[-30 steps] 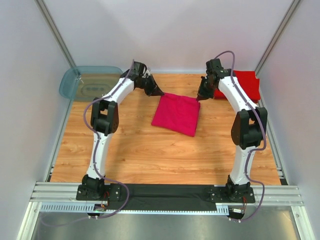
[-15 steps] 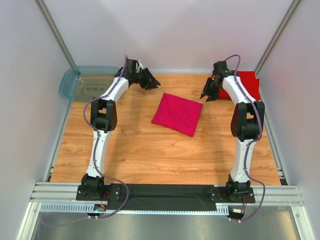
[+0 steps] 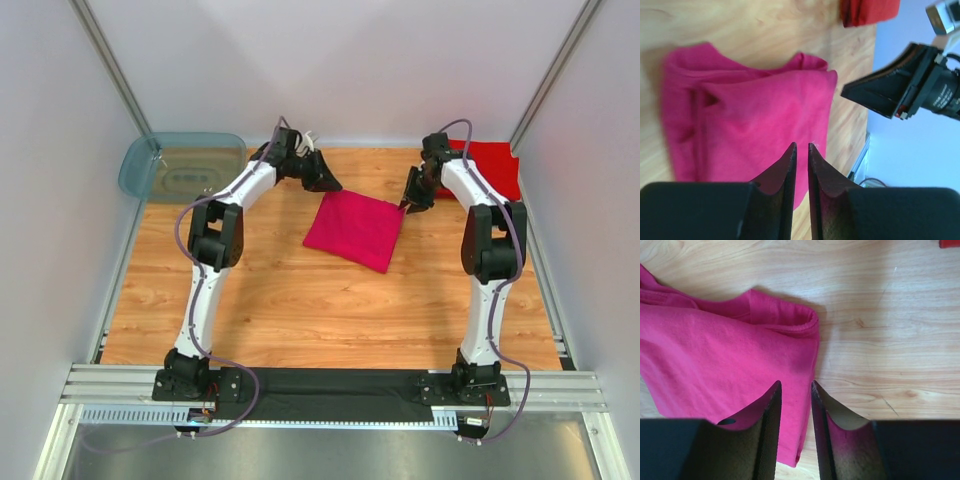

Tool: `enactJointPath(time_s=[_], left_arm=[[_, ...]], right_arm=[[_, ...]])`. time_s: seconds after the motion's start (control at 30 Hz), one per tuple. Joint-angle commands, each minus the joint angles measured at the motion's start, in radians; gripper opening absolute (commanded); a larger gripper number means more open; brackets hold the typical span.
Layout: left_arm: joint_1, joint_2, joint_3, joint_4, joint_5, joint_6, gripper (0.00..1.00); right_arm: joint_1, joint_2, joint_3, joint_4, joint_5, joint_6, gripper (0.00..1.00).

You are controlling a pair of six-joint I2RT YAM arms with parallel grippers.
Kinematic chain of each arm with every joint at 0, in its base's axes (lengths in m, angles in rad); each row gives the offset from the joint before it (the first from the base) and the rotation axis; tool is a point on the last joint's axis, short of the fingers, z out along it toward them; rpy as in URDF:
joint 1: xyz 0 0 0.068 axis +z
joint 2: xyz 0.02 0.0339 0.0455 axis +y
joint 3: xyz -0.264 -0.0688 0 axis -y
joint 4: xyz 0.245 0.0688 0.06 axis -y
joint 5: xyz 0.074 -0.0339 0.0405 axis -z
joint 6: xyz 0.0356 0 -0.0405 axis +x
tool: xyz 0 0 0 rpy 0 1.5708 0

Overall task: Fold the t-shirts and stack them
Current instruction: Fold the tshirt

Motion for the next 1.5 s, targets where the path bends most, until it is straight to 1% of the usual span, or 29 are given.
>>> enactJointPath(time_s=[0.0, 0.1, 0.2, 0.33, 0.37, 0.43, 0.57, 0.63, 0.7, 0.73, 0.83, 0.87, 0.9, 0.97, 1.0, 1.03, 1.07, 1.13, 1.17, 1.27, 1.37, 1.47], left_arm=[[-0.026, 0.022, 0.005, 0.083, 0.035, 0.002, 0.20], [-0.031, 0.052, 0.011, 0.128, 0.038, -0.037, 0.20], [-0.031, 0.077, 0.040, 0.131, 0.000, -0.045, 0.20], [-0.026, 0.146, 0.109, 0.139, -0.043, -0.066, 0.22], [-0.025, 0.161, 0.146, 0.148, -0.047, -0.084, 0.22], [-0.018, 0.198, 0.180, 0.172, -0.062, -0.107, 0.23], [0.000, 0.224, 0.195, 0.257, -0.083, -0.172, 0.23], [0.008, 0.221, 0.201, 0.272, -0.096, -0.195, 0.25], [0.015, 0.217, 0.217, 0.271, -0.100, -0.204, 0.27], [0.020, 0.214, 0.233, 0.262, -0.097, -0.206, 0.28], [0.041, 0.163, 0.237, 0.200, -0.102, -0.172, 0.29], [0.049, 0.142, 0.228, 0.138, -0.108, -0.151, 0.31], [0.058, 0.090, 0.196, 0.107, -0.125, -0.122, 0.32], [0.064, 0.002, 0.148, 0.009, -0.163, -0.014, 0.34], [0.064, -0.026, 0.098, -0.033, -0.177, 0.065, 0.36], [0.064, -0.052, 0.059, -0.077, -0.185, 0.095, 0.37], [0.064, -0.105, -0.034, -0.079, -0.173, 0.112, 0.37], [0.063, -0.147, -0.119, -0.090, -0.162, 0.165, 0.37], [0.063, -0.179, -0.186, -0.097, -0.156, 0.182, 0.37], [0.061, -0.220, -0.266, -0.133, -0.165, 0.256, 0.37], [0.063, -0.248, -0.373, -0.121, -0.131, 0.278, 0.37], [0.048, -0.251, -0.412, -0.104, -0.097, 0.305, 0.37]], right_arm=[[0.001, 0.022, 0.002, 0.056, -0.020, -0.035, 0.30], [-0.001, 0.041, 0.012, 0.068, -0.018, -0.051, 0.28], [-0.004, 0.059, 0.031, 0.082, -0.023, -0.055, 0.25], [-0.007, 0.084, 0.049, 0.113, -0.025, -0.045, 0.22], [-0.005, 0.085, 0.046, 0.124, -0.023, -0.044, 0.22], [-0.007, 0.085, 0.046, 0.156, -0.025, -0.040, 0.22], [-0.013, 0.098, 0.055, 0.191, -0.014, -0.034, 0.21], [-0.019, 0.098, 0.058, 0.214, -0.018, -0.029, 0.22], [-0.018, 0.091, 0.066, 0.225, -0.032, -0.021, 0.26], [-0.018, 0.090, 0.074, 0.223, -0.035, -0.017, 0.30], [-0.018, 0.073, 0.111, 0.181, -0.046, -0.014, 0.35], [-0.019, 0.068, 0.115, 0.170, -0.049, -0.014, 0.38], [-0.019, 0.050, 0.118, 0.142, -0.054, -0.015, 0.40], [-0.019, 0.030, 0.112, 0.112, -0.069, -0.020, 0.42], [-0.021, 0.007, 0.092, 0.108, -0.083, -0.020, 0.43], [-0.019, 0.001, 0.077, 0.105, -0.098, -0.020, 0.44], [-0.019, -0.011, 0.063, 0.104, -0.120, -0.028, 0.45], [-0.021, -0.031, 0.020, 0.104, -0.137, -0.040, 0.45], [-0.024, -0.034, 0.014, 0.101, -0.149, -0.052, 0.45], [-0.031, -0.024, 0.014, 0.084, -0.155, -0.064, 0.45], [-0.044, -0.007, 0.014, 0.107, -0.189, -0.075, 0.46], [-0.050, 0.027, 0.037, 0.101, -0.216, -0.094, 0.46]])
